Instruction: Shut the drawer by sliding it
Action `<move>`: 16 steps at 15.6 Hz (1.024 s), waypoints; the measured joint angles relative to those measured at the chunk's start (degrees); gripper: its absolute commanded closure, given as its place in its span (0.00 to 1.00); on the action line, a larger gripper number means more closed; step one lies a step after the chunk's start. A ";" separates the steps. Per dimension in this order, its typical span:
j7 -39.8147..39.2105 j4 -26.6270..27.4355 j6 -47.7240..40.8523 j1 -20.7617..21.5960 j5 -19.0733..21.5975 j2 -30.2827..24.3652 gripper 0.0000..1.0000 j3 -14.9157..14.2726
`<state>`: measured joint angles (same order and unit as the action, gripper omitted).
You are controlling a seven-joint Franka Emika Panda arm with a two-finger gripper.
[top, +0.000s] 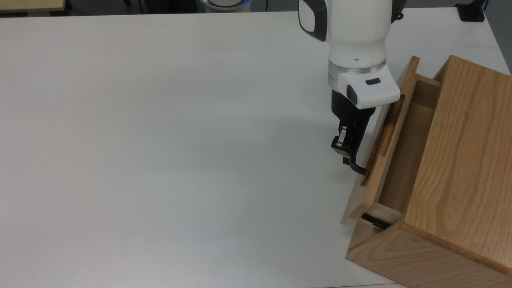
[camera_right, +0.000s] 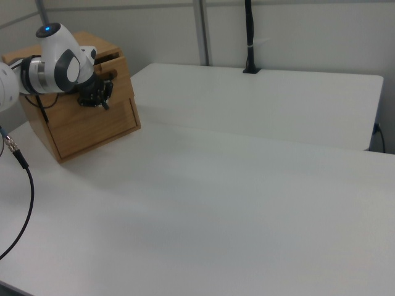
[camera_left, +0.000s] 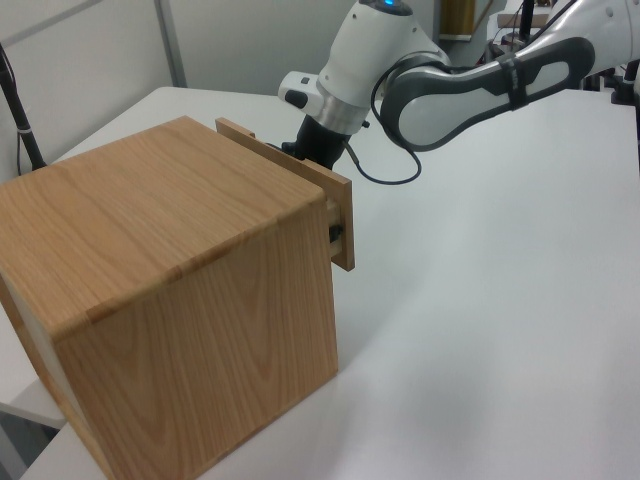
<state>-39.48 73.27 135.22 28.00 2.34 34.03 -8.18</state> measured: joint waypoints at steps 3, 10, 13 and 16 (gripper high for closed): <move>1.20 -0.40 3.76 0.23 0.00 1.53 1.00 -0.01; 2.50 -3.66 5.22 2.07 0.00 4.39 1.00 -0.07; 3.05 -3.68 5.22 3.06 0.00 4.83 1.00 -0.18; 4.49 -4.10 5.22 3.19 0.00 4.82 1.00 -0.20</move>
<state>-34.99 69.18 140.44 31.19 2.34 38.86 -8.38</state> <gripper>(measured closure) 0.991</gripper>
